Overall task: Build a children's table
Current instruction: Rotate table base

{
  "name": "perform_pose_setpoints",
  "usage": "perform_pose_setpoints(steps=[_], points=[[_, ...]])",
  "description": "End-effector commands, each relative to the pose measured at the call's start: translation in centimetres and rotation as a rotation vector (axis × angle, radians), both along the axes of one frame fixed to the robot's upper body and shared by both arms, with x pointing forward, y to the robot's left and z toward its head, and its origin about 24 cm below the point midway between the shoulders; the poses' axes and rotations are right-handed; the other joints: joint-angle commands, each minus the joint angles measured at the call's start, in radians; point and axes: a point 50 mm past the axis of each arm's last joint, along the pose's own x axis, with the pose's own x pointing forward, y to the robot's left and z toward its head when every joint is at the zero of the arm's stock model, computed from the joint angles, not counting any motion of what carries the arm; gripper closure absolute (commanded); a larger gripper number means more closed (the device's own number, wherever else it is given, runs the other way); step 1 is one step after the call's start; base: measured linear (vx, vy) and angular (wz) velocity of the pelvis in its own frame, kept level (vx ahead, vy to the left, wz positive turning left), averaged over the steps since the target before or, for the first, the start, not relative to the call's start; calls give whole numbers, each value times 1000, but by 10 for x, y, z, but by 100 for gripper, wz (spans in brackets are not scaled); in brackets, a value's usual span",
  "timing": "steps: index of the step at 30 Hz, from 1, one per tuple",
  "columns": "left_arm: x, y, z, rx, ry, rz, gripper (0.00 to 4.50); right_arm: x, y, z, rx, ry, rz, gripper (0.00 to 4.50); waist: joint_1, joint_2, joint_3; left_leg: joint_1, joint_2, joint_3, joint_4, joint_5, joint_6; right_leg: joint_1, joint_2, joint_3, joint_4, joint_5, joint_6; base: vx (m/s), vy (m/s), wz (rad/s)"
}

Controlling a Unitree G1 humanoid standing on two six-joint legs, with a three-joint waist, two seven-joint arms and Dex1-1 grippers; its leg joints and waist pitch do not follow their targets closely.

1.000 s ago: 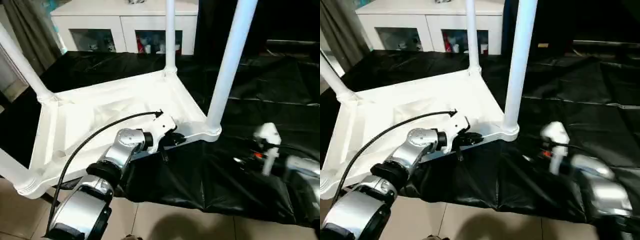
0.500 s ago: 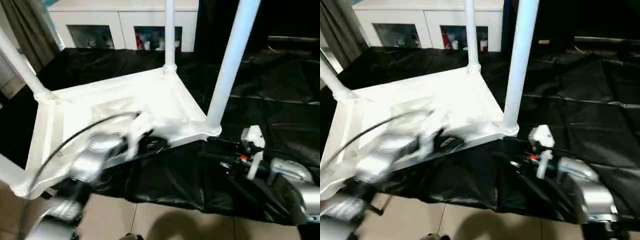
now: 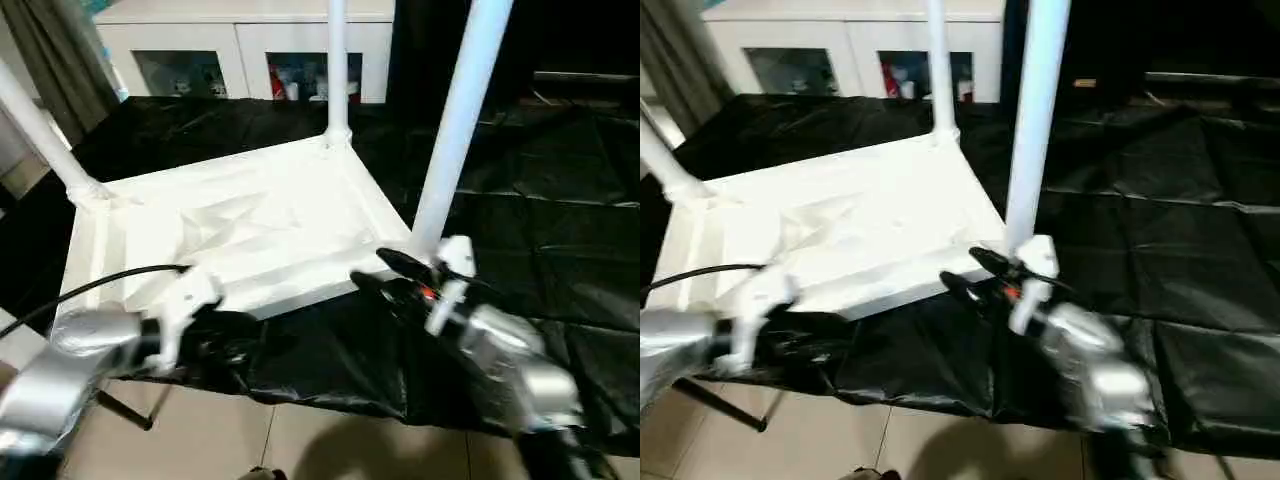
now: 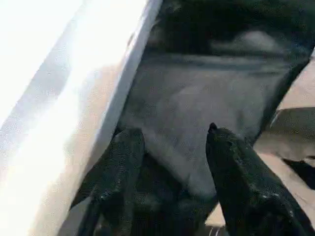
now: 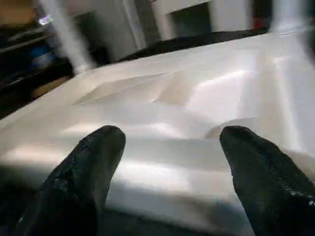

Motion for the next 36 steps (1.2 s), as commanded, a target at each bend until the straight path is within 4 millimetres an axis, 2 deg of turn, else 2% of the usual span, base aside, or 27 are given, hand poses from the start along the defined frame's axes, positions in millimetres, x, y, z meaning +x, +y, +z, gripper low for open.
perform_pose_setpoints(steps=[1, 3, 5, 6, 9, 11, 12, 13, 14, 15, 16, 18, 19, 20, 23, 25, 26, 28, 30, 31, 33, 34, 36], points=[[-5, 8, 2, 46, -2, 41, 179, 7, -4, -3, 0, 17, -112, 88, -7, 6, -45, 33, 24, -20, -79, -337, -17, 26, -31, 26, -73, -277, -173, 0, 0, 0], [-6, 12, -1, 62, -16, 91, 163, 11, -3, -5, 23, 33, -165, 88, -7, 13, -44, 36, 23, -20, -78, -335, -16, 24, -28, 27, -72, -246, -166, 0, 0, 0], [-5, 18, -4, 88, -42, 153, 135, 18, -6, -8, 42, 50, -232, 88, -10, 12, -47, 32, 23, -21, -77, -319, -14, 28, -28, 26, -67, -201, -173, 0, 0, 0], [-4, 20, -5, 97, -49, 169, 135, 19, -7, -9, 46, 54, -253, 88, -12, 13, -44, 31, 22, -22, -79, -323, -15, 28, -28, 25, -68, -205, -174, 0, 0, 0], [-5, 24, -9, 130, -61, 204, 113, 26, -14, -7, 46, 42, -317, 88, -9, 11, -44, 37, 22, -19, -77, -345, -14, 26, -28, 26, -72, -228, -172, 0, 0, 0], [-5, 25, -11, 146, -69, 219, 102, 31, -20, -6, 36, 36, -362, 88, -10, 10, -45, 35, 20, -20, -76, -338, -12, 28, -29, 26, -70, -227, -174, 0, 0, 0], [-5, 27, -12, 161, -77, 232, 92, 36, -26, -4, 30, 29, -405, 88, -9, 9, -45, 34, 22, -20, -76, -331, -11, 29, -30, 26, -70, -229, -173, 0, 0, 0], [-5, 27, -13, 168, -80, 238, 92, 38, -29, -3, 29, 26, -423, 88, -8, 12, -44, 38, 22, -19, -76, -340, -11, 25, -30, 26, -71, -243, -174, 0, 0, 0], [-5, 27, -14, 175, -85, 243, 82, 41, -33, -1, 25, 22, -448, 88, -6, 8, -44, 43, 22, -16, -74, -344, -11, 22, -27, 27, -75, -250, -169, 0, 0, 0], [-4, 27, -15, 181, -93, 244, 66, 44, -40, 1, 17, 14, -478, 88, -4, 9, -45, 44, 22, -17, -73, -347, -12, 22, -28, 28, -74, -256, -172, 0, 0, 0], [-4, 27, -15, 181, -93, 244, 66, 44, -40, 1, 17, 14, -478, 88, -4, 9, -45, 44, 22, -17, -73, -347, -12, 22, -28, 28, -74, -256, -172, 0, 0, 0], [-3, 24, -16, 177, -119, 238, 48, 52, -60, 7, -17, -1, -555, 88, -3, 8, -46, 40, 22, -17, -72, -337, -11, 25, -30, 27, -73, -262, -172, 0, 0, 0], [-3, 24, -16, 177, -119, 238, 39, 52, -60, 7, -17, -1, -555, 88, -1, 8, -47, 40, 21, -16, -70, -326, -10, 27, -29, 26, -72, -248, -175, 0, 0, 0], [-1, 21, -15, 166, -134, 233, 28, 56, -70, 10, -31, -8, -583, 88, 1, 7, -48, 40, 21, -15, -70, -319, -7, 27, -29, 26, -72, -241, -174, 0, 0, 0], [2, 17, -13, 128, -168, 230, 12, 61, -89, 18, -58, -30, -628, 88, 14, 8, -54, 37, 20, -14, -62, -263, 10, 32, -29, 25, -64, -177, -186, 0, 0, 0], [4, 15, -11, 102, -188, 231, 2, 63, -101, 24, -73, -44, -656, 88, 16, 3, -56, 30, 17, -13, -56, -228, 26, 39, -28, 21, -58, -135, -199, 0, 0, 0], [5, 15, -11, 101, -189, 231, 2, 64, -102, 25, -74, -44, -657, 88, 16, 4, -57, 29, 17, -13, -56, -224, 30, 39, -29, 21, -57, -132, -203, 0, 0, 0], [3, 17, -11, 79, -192, 234, 2, 65, -114, 31, -92, -59, -680, 88, 17, 1, -57, 30, 16, -12, -53, -219, 39, 40, -27, 19, -57, -127, -209, 0, 0, 0], [-3, 21, -11, 49, -187, 231, 2, 66, -129, 38, -112, -78, -699, 88, 15, -5, -57, 23, 14, -11, -48, -194, 59, 45, -28, 17, -56, -117, -222, 0, 0, 0], [-6, 23, -10, 26, -195, 230, 2, 65, -133, 40, -123, -85, -694, 88, 17, -5, -57, 25, 15, -10, -47, -192, 65, 43, -27, 18, -57, -118, -221, 0, 0, 0], [-14, 31, -7, -52, -236, 257, 2, 64, -137, 42, -145, -110, -633, 88, 17, -8, -57, 21, 16, -9, -44, -186, 84, 46, -26, 14, -58, -117, -228, 0, 0, 0], [-15, 33, -6, -64, -244, 265, 2, 64, -136, 42, -148, -113, -620, 88, 18, -8, -54, 22, 17, -8, -44, -192, 89, 42, -25, 15, -58, -123, -229, 0, 0, 0], [-17, 40, -3, -119, -271, 310, 2, 62, -131, 40, -136, -124, -560, 88, 18, -5, -50, 23, 20, -8, -46, -214, 95, 41, -24, 14, -59, -157, -229, 0, 0, 0]])
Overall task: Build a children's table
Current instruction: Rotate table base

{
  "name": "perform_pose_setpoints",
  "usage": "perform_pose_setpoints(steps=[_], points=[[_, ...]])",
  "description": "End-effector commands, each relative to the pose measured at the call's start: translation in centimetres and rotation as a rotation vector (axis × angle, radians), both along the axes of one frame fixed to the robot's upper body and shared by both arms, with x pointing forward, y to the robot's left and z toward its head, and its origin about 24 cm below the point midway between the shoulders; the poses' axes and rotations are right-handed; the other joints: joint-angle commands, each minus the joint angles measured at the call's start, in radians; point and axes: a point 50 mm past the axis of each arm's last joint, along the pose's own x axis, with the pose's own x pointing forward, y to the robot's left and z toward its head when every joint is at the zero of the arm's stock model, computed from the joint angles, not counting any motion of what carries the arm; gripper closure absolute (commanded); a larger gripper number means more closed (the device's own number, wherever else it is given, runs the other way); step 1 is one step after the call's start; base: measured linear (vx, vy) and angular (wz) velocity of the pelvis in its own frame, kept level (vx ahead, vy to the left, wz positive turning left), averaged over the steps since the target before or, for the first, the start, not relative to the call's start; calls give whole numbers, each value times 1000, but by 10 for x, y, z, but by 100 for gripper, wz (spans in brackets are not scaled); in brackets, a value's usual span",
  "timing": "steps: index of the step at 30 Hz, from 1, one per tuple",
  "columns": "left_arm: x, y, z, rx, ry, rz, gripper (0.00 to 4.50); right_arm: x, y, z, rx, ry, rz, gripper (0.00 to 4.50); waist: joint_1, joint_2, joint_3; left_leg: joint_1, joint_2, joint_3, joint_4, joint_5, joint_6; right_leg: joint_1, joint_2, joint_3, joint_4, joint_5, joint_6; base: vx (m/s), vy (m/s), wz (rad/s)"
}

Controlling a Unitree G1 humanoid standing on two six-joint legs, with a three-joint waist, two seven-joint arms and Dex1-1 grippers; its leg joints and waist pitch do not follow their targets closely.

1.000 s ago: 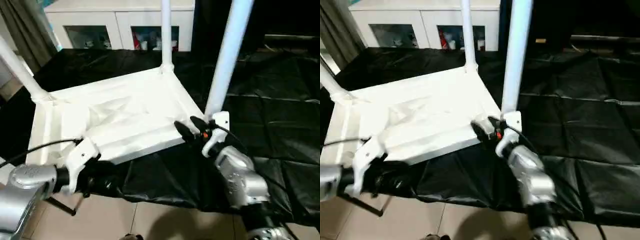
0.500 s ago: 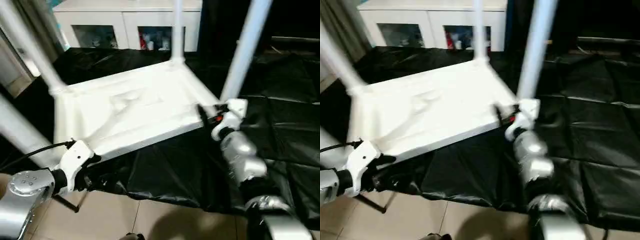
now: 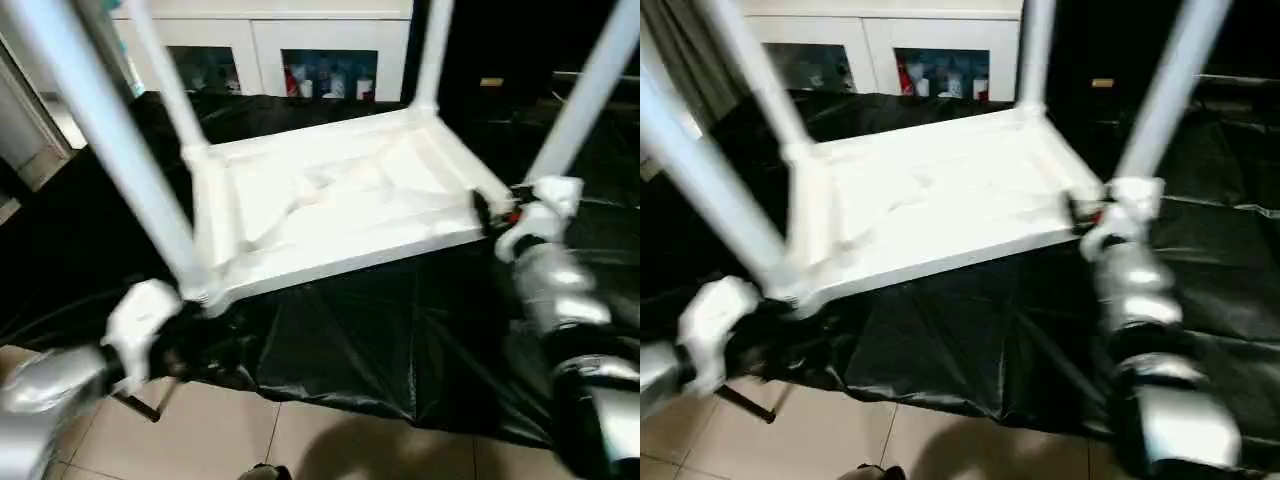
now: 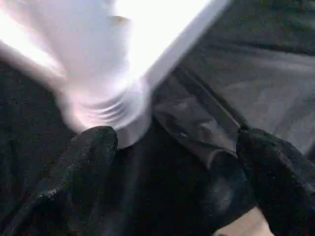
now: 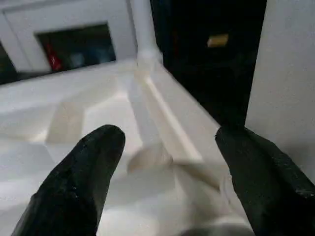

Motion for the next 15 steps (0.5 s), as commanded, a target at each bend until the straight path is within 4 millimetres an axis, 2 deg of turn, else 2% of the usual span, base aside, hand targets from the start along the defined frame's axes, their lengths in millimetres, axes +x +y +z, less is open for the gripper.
perform_pose_setpoints(steps=[1, 3, 6, 8, 10, 13, 15], points=[[-2, 12, 7, -64, -58, 55, 2, -1, 13, -2, -6, -22, 96, 88, -6, -7, -54, 27, 20, -5, -52, -224, 91, 32, -24, 13, -60, -161, -234, 0, 0, 0], [-6, 23, 7, -94, -83, 109, 2, -7, 23, -9, -30, -27, 166, 88, -7, -9, -51, 26, 22, -6, -56, -244, 83, 32, -25, 14, -62, -188, -221, 0, 0, 0], [-5, 29, 10, -134, -129, 173, 2, -15, 29, -18, -14, -37, 148, 88, -10, -11, -50, 30, 25, -8, -62, -271, 70, 28, -25, 16, -67, -223, -208, 0, 0, 0], [0, 25, 17, -191, -173, 177, 2, -19, 27, -24, -5, -37, 98, 88, -8, -7, -51, 33, 27, -8, -64, -274, 60, 27, -26, 17, -67, -228, -208, 0, 0, 0], [8, 15, 25, -258, -206, 147, 2, -23, 26, -32, 1, -26, 31, 88, -1, -3, -51, 42, 29, -6, -65, -296, 36, 18, -25, 20, -68, -232, -217, 0, 0, 0], [17, 4, 27, -283, -213, 117, 2, -27, 25, -40, 6, 3, -33, 88, -4, -8, -49, 35, 26, -9, -69, -300, 26, 26, -27, 20, -66, -221, -205, 0, 0, 0], [28, -7, 26, -286, -218, 91, 2, -31, 21, -48, 1, 37, -137, 88, -5, -8, -51, 35, 24, -9, -67, -284, 23, 27, -29, 21, -65, -214, -195, 0, 0, 0]])
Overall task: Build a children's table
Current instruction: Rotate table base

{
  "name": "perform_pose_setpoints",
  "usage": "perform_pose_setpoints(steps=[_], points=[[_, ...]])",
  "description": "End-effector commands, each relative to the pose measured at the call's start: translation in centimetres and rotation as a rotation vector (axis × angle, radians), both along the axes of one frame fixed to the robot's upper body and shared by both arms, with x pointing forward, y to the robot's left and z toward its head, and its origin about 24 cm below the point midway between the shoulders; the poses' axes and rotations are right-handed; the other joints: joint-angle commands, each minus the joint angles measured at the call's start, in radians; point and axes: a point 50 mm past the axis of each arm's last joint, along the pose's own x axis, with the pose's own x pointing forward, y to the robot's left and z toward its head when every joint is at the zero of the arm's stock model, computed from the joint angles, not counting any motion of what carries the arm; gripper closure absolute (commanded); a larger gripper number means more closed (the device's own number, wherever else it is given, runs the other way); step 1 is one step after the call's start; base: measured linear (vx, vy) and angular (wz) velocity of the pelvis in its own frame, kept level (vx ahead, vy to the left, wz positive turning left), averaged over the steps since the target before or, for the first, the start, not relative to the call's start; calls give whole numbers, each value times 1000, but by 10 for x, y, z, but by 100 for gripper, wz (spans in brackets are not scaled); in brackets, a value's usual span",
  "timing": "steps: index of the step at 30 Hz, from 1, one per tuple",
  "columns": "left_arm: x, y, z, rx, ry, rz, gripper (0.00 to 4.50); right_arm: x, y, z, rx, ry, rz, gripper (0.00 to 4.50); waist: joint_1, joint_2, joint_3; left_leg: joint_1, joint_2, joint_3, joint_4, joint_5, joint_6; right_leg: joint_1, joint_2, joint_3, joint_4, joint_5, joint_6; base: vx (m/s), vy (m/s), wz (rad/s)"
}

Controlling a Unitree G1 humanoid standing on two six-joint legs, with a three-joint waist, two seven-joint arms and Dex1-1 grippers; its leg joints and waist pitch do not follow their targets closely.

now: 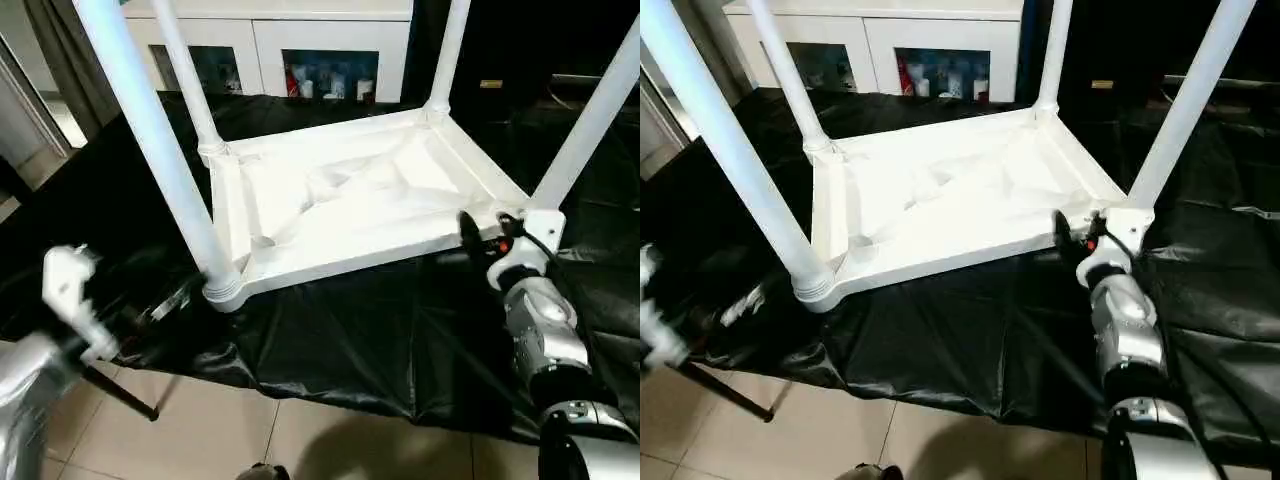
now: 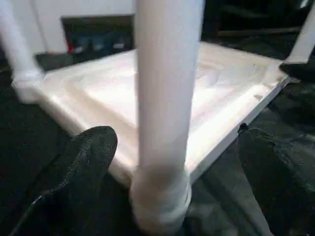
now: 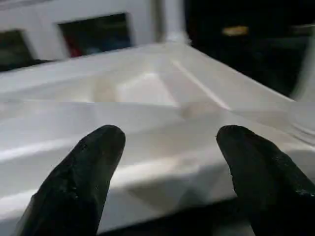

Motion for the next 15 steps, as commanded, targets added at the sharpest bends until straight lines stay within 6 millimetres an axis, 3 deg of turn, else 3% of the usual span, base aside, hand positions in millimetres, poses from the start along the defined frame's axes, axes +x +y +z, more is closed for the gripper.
perform_pose_setpoints(steps=[1, 6, 13, 15], points=[[8, -9, -4, -6, 12, -14, 2, -4, -6, -4, -6, 14, -111, 88, -6, -2, -54, 36, 20, -10, -66, -272, 19, 24, -28, 21, -68, -215, -186, 0, 0, 0], [29, -29, -12, -51, 31, -49, 2, -13, -8, -15, 18, 42, -267, 88, -11, -5, -61, 29, 15, -12, -60, -221, 27, 32, -27, 20, -60, -133, -177, 0, 0, 0], [34, -52, -7, -143, 38, -165, 2, -6, 3, -23, -29, 131, -212, 88, -12, -8, -66, 28, 16, -8, -52, -179, 60, 36, -28, 17, -52, -78, -213, 0, 0, 0], [27, -68, -1, -207, 71, -310, 2, 0, 12, -25, -47, 178, -139, 88, -9, -9, -69, 30, 17, -6, -50, -173, 63, 36, -28, 17, -49, -80, -226, 0, 0, 0]])
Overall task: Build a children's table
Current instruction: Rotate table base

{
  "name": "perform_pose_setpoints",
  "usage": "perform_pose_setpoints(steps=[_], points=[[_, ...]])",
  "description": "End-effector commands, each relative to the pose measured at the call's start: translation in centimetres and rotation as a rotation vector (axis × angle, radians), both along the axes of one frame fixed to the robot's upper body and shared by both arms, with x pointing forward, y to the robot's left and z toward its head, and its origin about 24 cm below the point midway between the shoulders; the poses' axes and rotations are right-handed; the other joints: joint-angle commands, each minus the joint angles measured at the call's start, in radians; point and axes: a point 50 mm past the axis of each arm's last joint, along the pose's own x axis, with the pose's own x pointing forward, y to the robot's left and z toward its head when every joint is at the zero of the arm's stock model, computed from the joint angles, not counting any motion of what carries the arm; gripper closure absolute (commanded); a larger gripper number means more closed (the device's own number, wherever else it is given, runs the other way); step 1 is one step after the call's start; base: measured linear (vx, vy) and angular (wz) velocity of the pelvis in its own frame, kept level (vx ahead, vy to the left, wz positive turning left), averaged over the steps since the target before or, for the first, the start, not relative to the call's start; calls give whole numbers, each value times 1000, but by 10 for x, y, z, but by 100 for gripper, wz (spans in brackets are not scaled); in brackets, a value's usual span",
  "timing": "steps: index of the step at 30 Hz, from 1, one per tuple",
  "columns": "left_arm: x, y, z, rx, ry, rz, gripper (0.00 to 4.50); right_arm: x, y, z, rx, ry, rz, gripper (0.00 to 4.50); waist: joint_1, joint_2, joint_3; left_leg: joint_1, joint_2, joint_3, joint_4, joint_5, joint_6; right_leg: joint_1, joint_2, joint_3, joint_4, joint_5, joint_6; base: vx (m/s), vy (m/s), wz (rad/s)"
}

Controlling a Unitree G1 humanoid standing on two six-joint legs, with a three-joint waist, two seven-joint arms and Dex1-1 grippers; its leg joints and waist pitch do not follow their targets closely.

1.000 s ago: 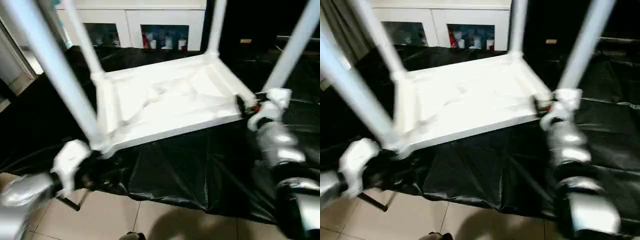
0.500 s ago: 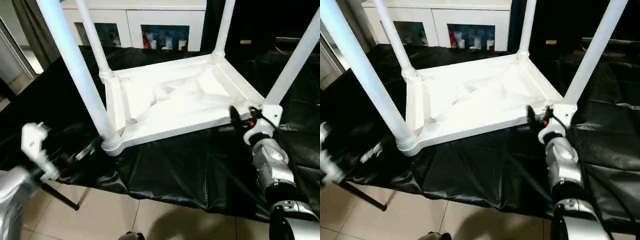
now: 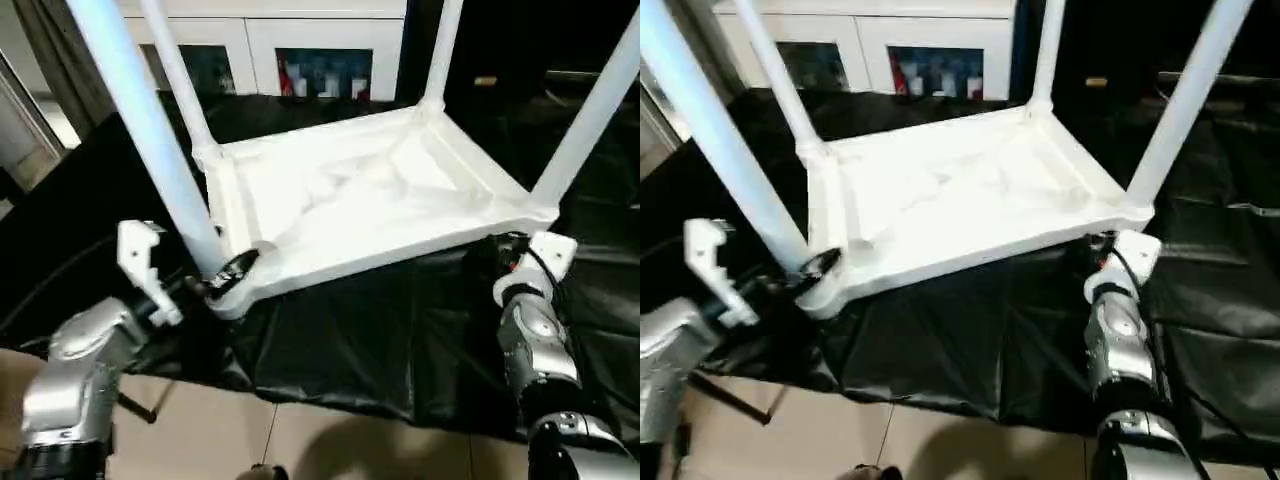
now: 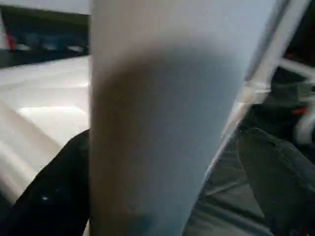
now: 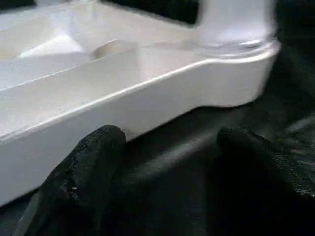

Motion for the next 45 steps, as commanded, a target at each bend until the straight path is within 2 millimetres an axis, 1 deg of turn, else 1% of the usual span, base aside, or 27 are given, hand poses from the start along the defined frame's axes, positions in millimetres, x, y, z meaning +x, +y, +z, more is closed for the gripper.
perform_pose_setpoints(steps=[1, 3, 4, 5, 7, 10, 11, 12, 13, 15, 17, 19, 20, 21, 22, 23, 24, 25, 26, 27, 29, 30, 33, 35, 38, 39, 45], points=[[-6, -19, 10, -47, -4, -160, 2, 5, 11, -3, -12, 50, 78, 88, -2, -7, -69, 32, 19, -6, -51, -175, 61, 37, -26, 15, -47, -85, -234, 0, 0, 0], [-12, -28, 12, -77, 20, -261, 2, 9, 18, -3, -19, 75, 136, 88, -2, -7, -68, 32, 19, -5, -51, -192, 56, 36, -26, 15, -46, -102, -238, 0, 0, 0], [-15, -32, 13, -87, 29, -303, 2, 12, 20, -2, -26, 78, 156, 88, -2, -10, -67, 31, 19, -4, -51, -196, 55, 36, -25, 15, -48, -109, -239, 0, 0, 0], [-15, -32, 13, -87, 29, -303, 2, 12, 20, -2, -26, 78, 156, 88, -3, -11, -66, 28, 19, -5, -52, -198, 53, 37, -26, 16, -46, -113, -239, 0, 0, 0], [-19, -39, 17, -120, 41, -380, 2, 16, 24, 2, -31, 79, 192, 88, -9, -19, -67, 28, 17, -3, -50, -203, 47, 40, -26, 17, -46, -130, -237, 0, 0, 0], [-20, -52, 24, -165, 32, -450, 2, 22, 30, 6, -38, 84, 246, 88, -14, -25, -66, 28, 17, -2, -48, -210, 44, 39, -26, 19, -50, -164, -232, 0, 0, 0], [-20, -54, 24, -168, 31, -455, 2, 22, 31, 7, -39, 84, 252, 88, -16, -23, -64, 27, 17, -3, -49, -220, 39, 39, -27, 19, -51, -180, -230, 0, 0, 0], [-20, -59, 26, -177, 29, -473, 2, 24, 35, 8, -41, 84, 273, 88, -20, -24, -63, 26, 17, -4, -50, -231, 33, 39, -28, 19, -52, -196, -226, 0, 0, 0], [-19, -64, 27, -182, 27, -492, 2, 26, 40, 9, -40, 83, 302, 88, -23, -28, -63, 26, 18, -3, -50, -237, 31, 39, -28, 20, -52, -204, -224, 0, 0, 0], [-19, -79, 28, -196, 25, -545, 2, 28, 55, 10, -51, 81, 383, 88, -24, -25, -63, 27, 18, -6, -50, -252, 25, 38, -29, 20, -53, -226, -218, 0, 0, 0], [-15, -90, 29, -196, 19, -575, 2, 30, 72, 11, -73, 82, 469, 88, -33, -29, -64, 21, 17, -8, -51, -238, 22, 44, -30, 18, -50, -210, -221, 0, 0, 0], [-10, -99, 31, -199, 9, -592, 2, 30, 84, 11, -81, 82, 529, 88, -41, -31, -65, 20, 16, -8, -49, -234, 27, 44, -30, 18, -51, -200, -225, 0, 0, 0], [-10, -99, 31, -199, 9, -592, 2, 30, 84, 11, -81, 82, 529, 88, -42, -31, -65, 20, 16, -7, -48, -233, 29, 44, -30, 18, -51, -198, -227, 0, 0, 0], [-9, -102, 32, -203, 5, -598, 2, 30, 89, 11, -81, 82, 550, 88, -47, -32, -67, 16, 15, -9, -47, -221, 33, 49, -32, 18, -48, -181, -232, 0, 0, 0], [-7, -107, 33, -210, 0, -606, 2, 30, 92, 11, -80, 83, 569, 88, -48, -38, -66, 13, 15, -9, -48, -212, 36, 51, -32, 17, -48, -175, -233, 0, 0, 0], [-3, -113, 35, -216, -11, -614, 2, 30, 97, 11, -83, 87, 593, 88, -48, -35, -69, 13, 14, -10, -45, -199, 40, 53, -32, 17, -45, -162, -235, 0, 0, 0], [-3, -113, 35, -216, -11, -614, 2, 30, 97, 11, -83, 87, 593, 88, -46, -38, -70, 18, 14, -8, -42, -192, 49, 49, -32, 18, -46, -148, -243, 0, 0, 0], [0, -119, 37, -218, -20, -621, 2, 30, 100, 10, -87, 91, 607, 88, -48, -40, -70, 17, 15, -8, -40, -178, 60, 50, -32, 19, -44, -121, -254, 0, 0, 0], [5, -129, 39, -217, -35, -627, 2, 30, 104, 10, -93, 97, 629, 88, -48, -41, -68, 18, 15, -6, -41, -177, 66, 47, -29, 19, -46, -122, -256, 0, 0, 0], [8, -135, 41, -215, -43, -630, 2, 30, 107, 10, -96, 100, 641, 88, -44, -39, -70, 25, 16, -5, -37, -182, 71, 44, -30, 20, -47, -124, -264, 0, 0, 0], [10, -139, 42, -214, -47, -636, 2, 30, 108, 10, -97, 102, 648, 88, -43, -39, -69, 21, 16, -5, -38, -175, 74, 47, -30, 19, -44, -108, -271, 0, 0, 0], [12, -149, 44, -220, -55, -660, 2, 30, 112, 10, -92, 107, 674, 88, -44, -40, -70, 20, 17, -5, -37, -167, 81, 50, -30, 18, -42, -87, -276, 0, 0, 0], [11, -160, 45, -223, -60, -692, 2, 29, 116, 10, -89, 108, 700, 88, -40, -40, -73, 21, 17, -4, -33, -142, 99, 50, -30, 18, -38, -44, -293, 0, 0, 0], [10, -164, 45, -221, -62, -705, 2, 29, 119, 9, -84, 109, 716, 88, -39, -39, -72, 20, 18, -3, -32, -142, 111, 50, -30, 17, -38, -40, -303, 0, 0, 0], [12, -174, 44, -216, -66, -707, 2, 26, 125, 8, -72, 111, 759, 88, -38, -37, -71, 21, 19, -3, -33, -157, 111, 51, -30, 16, -41, -62, -305, 0, 0, 0], [13, -176, 43, -214, -69, -705, 2, 26, 126, 7, -70, 111, 768, 88, -38, -39, -71, 21, 19, -4, -33, -169, 106, 51, -31, 16, -43, -79, -302, 0, 0, 0], [19, -181, 40, -187, -84, -661, 2, 22, 130, 3, -75, 117, 812, 88, -37, -37, -71, 22, 22, -6, -35, -179, 101, 51, -32, 15, -42, -83, -305, 0, 0, 0]])
